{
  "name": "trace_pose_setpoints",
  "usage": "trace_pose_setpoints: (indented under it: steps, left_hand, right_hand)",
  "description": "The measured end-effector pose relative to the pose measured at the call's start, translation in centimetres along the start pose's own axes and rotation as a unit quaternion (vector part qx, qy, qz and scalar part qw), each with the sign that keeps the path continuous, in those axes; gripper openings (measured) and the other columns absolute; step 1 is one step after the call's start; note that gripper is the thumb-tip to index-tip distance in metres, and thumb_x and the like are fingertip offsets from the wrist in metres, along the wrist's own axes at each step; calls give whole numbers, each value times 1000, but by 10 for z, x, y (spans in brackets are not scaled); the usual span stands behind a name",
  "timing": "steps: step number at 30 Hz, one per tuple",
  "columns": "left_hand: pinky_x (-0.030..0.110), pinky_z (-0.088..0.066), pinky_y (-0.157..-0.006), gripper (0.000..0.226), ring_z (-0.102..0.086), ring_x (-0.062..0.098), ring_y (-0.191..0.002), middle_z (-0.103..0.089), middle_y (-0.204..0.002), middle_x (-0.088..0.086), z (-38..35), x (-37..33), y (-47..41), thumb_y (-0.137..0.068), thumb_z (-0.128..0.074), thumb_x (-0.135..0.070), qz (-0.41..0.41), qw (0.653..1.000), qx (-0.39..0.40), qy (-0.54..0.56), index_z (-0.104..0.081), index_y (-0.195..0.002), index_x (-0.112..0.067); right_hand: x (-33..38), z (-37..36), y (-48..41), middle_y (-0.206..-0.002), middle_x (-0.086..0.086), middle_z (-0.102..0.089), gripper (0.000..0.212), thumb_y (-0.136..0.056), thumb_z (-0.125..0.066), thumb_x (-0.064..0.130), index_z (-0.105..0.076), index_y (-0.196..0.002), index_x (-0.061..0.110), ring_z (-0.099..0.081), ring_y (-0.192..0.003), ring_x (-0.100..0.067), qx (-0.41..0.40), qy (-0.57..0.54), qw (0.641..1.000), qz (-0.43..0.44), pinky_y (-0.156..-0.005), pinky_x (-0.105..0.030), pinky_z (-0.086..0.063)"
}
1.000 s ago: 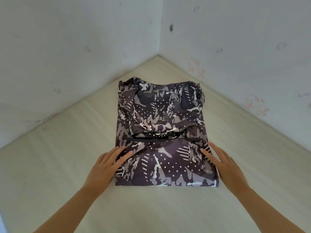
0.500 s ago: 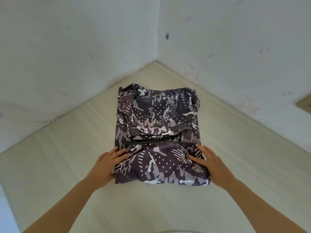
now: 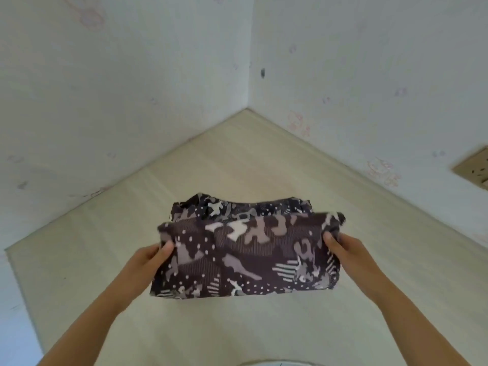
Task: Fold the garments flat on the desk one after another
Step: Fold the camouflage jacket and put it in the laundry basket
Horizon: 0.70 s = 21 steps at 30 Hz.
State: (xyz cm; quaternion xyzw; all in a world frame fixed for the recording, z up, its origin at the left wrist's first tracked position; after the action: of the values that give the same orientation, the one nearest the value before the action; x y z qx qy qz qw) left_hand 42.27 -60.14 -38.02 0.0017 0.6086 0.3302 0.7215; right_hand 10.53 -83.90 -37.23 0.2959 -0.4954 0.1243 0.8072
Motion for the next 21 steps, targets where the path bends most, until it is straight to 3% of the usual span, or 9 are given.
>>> trace_pose_setpoints:
  steps: [3,7,9,12,14,17,21]
  left_hand:
    - [33,-51,-79,50,-67,19,-88,-72,-94,0,5,13,-40,-92,-41,-60,59,989,-134,7,-66,-98,-18]
    - [33,-44,-75,47,-61,22,-90,-62,-91,-1,-11,30,-77,-93,-40,-58,73,981,-174,-54,-54,-99,-14]
    - [30,-40,-64,42,-60,23,-82,-59,-82,1,-4,19,-80,-96,-39,-52,5,967,-234,-96,-54,-93,-12]
    - [25,-38,-58,34,-55,12,-68,-57,-72,-2,11,-14,-76,-101,-34,-42,-117,935,-313,-117,-53,-87,-17]
    - [19,-37,-57,31,-52,4,-65,-55,-70,-7,20,-31,-83,-102,-34,-38,-159,923,-339,-94,-53,-85,-20]
    - [24,-36,-58,33,-52,7,-67,-57,-73,-8,26,-31,-125,-102,-34,-43,-121,920,-344,-141,-56,-86,-24]
    - [37,-44,-66,44,-58,22,-77,-64,-84,5,23,13,-190,-99,-34,-49,25,941,-242,-234,-59,-84,-16]
  right_hand:
    - [-1,-22,-37,-97,4,-69,36,-94,-45,53,-63,-98,22,-66,-86,-13,-63,-8,998,-26,-72,-25,-49]
    - [-32,-58,-64,-119,9,-58,65,-79,-57,70,-50,-124,24,-59,-107,-18,-64,52,994,-75,-98,-39,-46]
    - [-30,-55,-66,-123,5,-57,64,-86,-59,57,-45,-135,19,-57,-113,-21,-133,94,985,-61,-94,-33,-43]
    - [1,-35,-55,-103,14,-61,37,-97,-48,40,-52,-125,16,-60,-91,-6,-269,53,961,38,-74,-18,-45]
    - [15,-25,-60,-95,15,-59,27,-100,-44,33,-54,-118,16,-57,-85,-5,-318,6,945,81,-69,-19,-43]
    - [8,-27,-88,-99,4,-60,28,-101,-43,32,-56,-117,14,-57,-89,-17,-342,31,938,49,-72,-28,-41]
    - [-24,-47,-130,-118,-9,-61,29,-101,-41,30,-53,-122,14,-58,-102,-28,-279,150,946,-72,-75,-35,-44]
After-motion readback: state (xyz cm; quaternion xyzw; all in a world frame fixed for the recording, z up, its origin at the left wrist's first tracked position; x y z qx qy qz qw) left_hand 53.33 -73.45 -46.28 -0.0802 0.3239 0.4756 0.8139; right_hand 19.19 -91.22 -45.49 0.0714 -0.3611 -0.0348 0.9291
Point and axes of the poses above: each hand's wrist, its own y-axis away from the middle knuckle, its own z-axis out of the back of the hand, x = y × z, the point moved 7 cm from there along -y, towards the middle knuckle
